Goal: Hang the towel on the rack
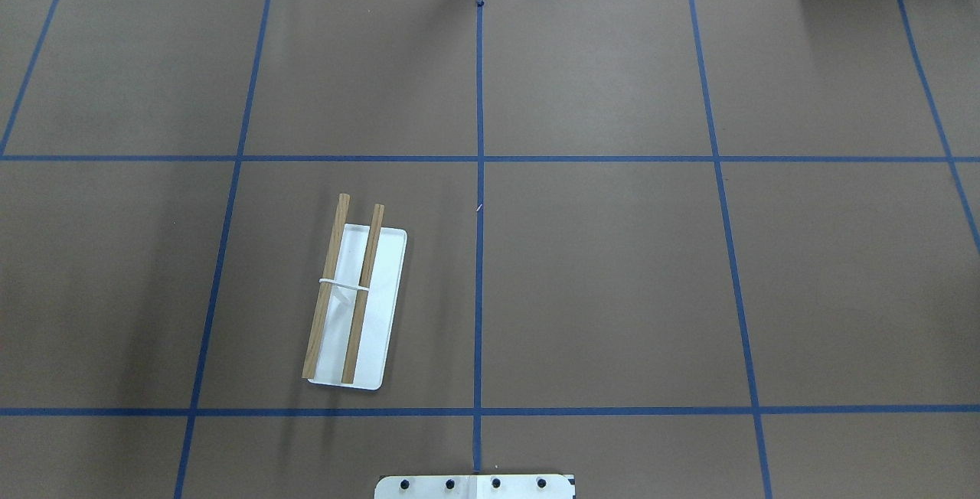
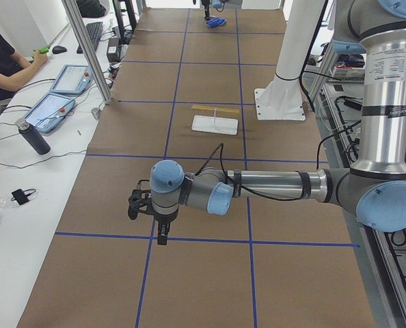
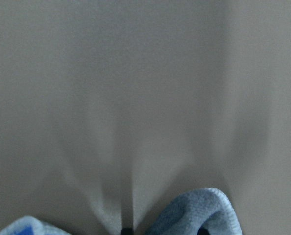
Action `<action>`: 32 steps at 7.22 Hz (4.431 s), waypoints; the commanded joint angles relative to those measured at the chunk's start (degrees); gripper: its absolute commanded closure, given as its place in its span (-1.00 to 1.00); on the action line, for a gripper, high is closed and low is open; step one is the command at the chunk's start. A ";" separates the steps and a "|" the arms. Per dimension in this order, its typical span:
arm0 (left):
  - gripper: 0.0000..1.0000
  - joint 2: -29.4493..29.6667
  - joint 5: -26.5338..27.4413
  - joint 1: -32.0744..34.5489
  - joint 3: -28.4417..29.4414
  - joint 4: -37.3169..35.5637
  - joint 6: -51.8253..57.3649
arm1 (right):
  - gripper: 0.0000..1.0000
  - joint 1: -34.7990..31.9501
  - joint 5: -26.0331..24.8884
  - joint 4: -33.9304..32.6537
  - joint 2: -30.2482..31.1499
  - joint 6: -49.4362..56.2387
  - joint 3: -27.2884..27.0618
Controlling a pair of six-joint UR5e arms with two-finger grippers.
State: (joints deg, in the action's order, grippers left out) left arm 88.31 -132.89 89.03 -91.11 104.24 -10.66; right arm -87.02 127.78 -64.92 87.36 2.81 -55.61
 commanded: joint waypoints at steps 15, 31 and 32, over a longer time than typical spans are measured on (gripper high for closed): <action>-0.96 21.77 -0.61 -15.96 -1.79 0.18 -49.17 | 1.00 10.18 15.04 -16.47 -19.41 -44.58 -47.54; -0.89 53.89 28.39 -55.10 0.49 15.47 -114.23 | 1.00 46.32 -25.56 -17.17 -23.03 -71.11 -67.44; -0.68 53.89 28.39 -55.28 1.02 15.47 -114.05 | 1.00 46.32 -25.56 -17.08 -23.03 -71.02 -67.44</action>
State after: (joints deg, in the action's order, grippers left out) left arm 142.19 -104.62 34.11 -90.62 119.68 -124.97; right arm -40.65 102.12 -82.02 64.22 -68.33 -122.83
